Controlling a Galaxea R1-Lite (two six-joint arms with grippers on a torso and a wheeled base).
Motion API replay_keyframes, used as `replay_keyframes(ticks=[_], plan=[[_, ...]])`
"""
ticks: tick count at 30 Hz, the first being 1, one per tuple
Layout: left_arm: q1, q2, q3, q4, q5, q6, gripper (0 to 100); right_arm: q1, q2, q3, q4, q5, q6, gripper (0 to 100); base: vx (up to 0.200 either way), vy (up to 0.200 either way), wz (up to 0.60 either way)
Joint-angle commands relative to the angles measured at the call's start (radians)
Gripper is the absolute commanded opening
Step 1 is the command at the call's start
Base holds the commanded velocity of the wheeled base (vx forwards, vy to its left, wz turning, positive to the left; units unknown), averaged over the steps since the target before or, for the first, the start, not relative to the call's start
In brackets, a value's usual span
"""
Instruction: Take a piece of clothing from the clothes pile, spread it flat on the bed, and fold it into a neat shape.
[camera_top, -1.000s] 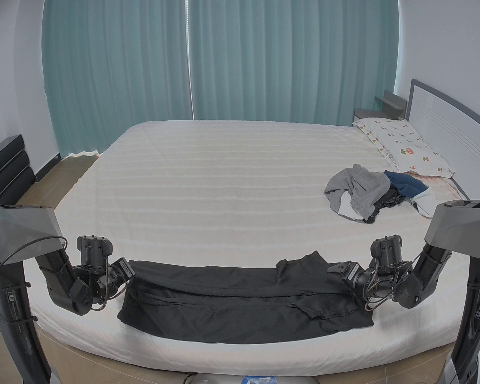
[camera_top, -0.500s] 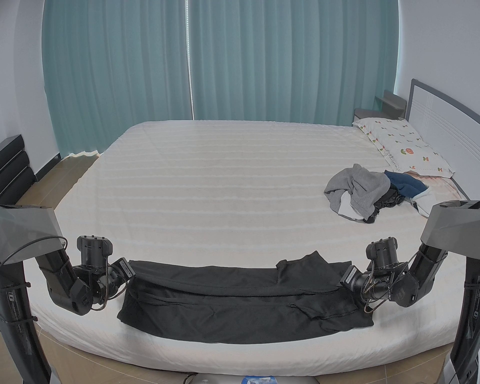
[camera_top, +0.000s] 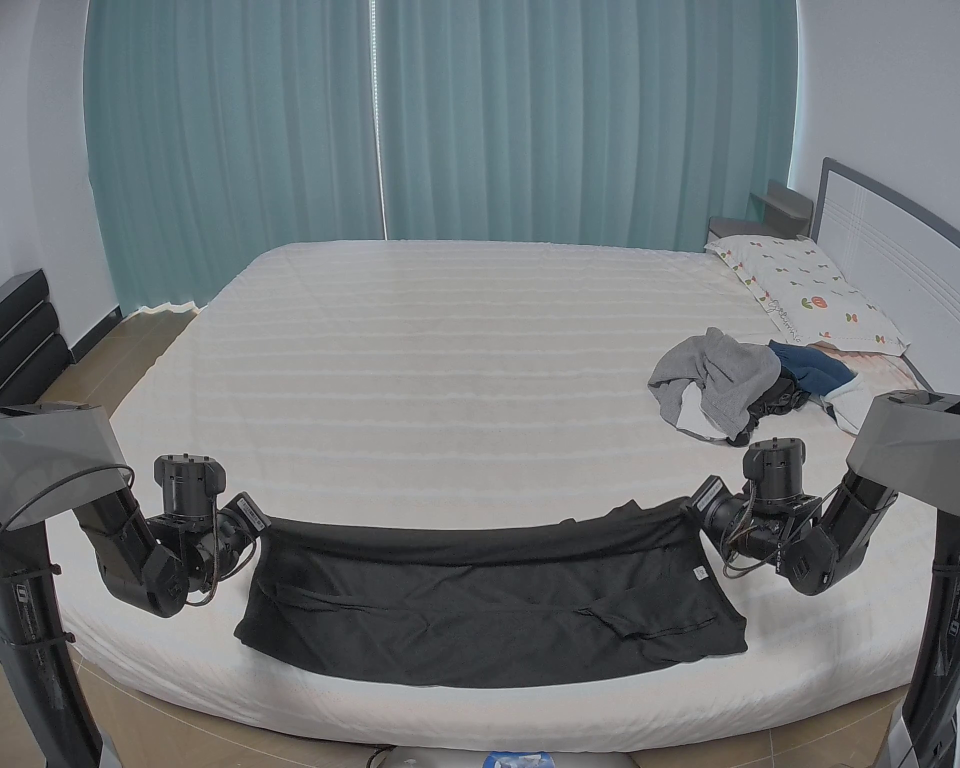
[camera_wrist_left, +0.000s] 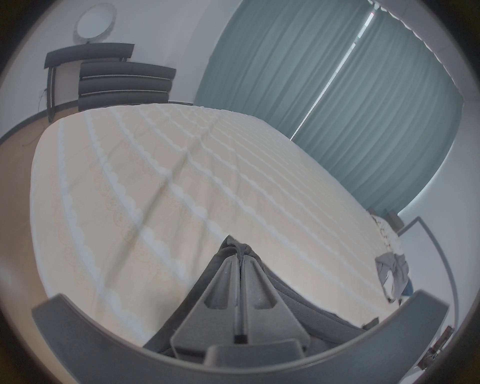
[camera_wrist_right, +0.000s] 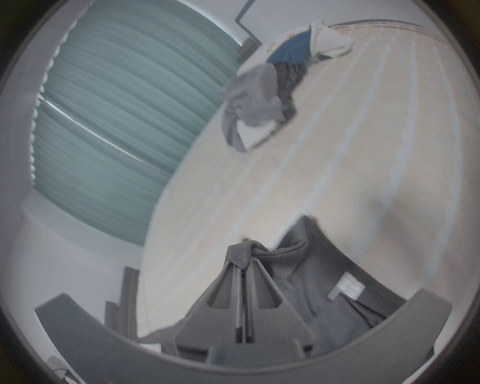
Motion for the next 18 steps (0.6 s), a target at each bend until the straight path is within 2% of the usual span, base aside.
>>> replay_keyframes(ticks=[1, 3, 5, 9, 10, 11, 12, 14, 18], plan=[[0.007, -0.003, -0.054, -0.037, 0.025, -0.081, 0, -0.020, 0.019, 0.020, -0.242, -0.035, 0.062, 0, 0.000, 0.000, 0.00], [0.009, 0.006, -0.038, -0.095, 0.031, -0.078, 0, -0.030, 0.045, 0.080, -0.352, -0.023, 0.048, 0, 0.000, 0.000, 0.00], [0.009, 0.022, -0.012, -0.155, 0.029, -0.068, 0, -0.033, 0.060, 0.112, -0.381, -0.007, 0.016, 0, 0.000, 0.000, 0.00], [0.009, 0.048, 0.052, -0.204, 0.023, 0.016, 0, -0.030, 0.067, 0.155, -0.354, 0.035, -0.041, 0, 0.000, 0.000, 0.00], [0.009, 0.065, 0.084, -0.216, 0.020, 0.077, 0, -0.026, 0.063, 0.177, -0.318, 0.048, -0.070, 0, 0.000, 0.000, 0.00], [0.009, 0.065, 0.084, -0.216, 0.020, 0.077, 0, -0.026, 0.063, 0.177, -0.318, 0.048, -0.070, 0, 0.000, 0.000, 0.00], [0.009, 0.078, 0.111, -0.230, 0.019, 0.123, 0, -0.024, 0.063, 0.184, -0.265, 0.055, -0.123, 0, 0.000, 0.000, 0.00], [0.004, 0.095, 0.135, -0.238, 0.019, 0.157, 0, -0.024, 0.063, 0.186, -0.216, 0.055, -0.174, 0, 0.000, 0.000, 0.00], [-0.001, 0.115, 0.161, -0.238, 0.019, 0.202, 0, -0.024, 0.065, 0.200, -0.194, 0.055, -0.197, 0, 0.000, 0.000, 0.00]])
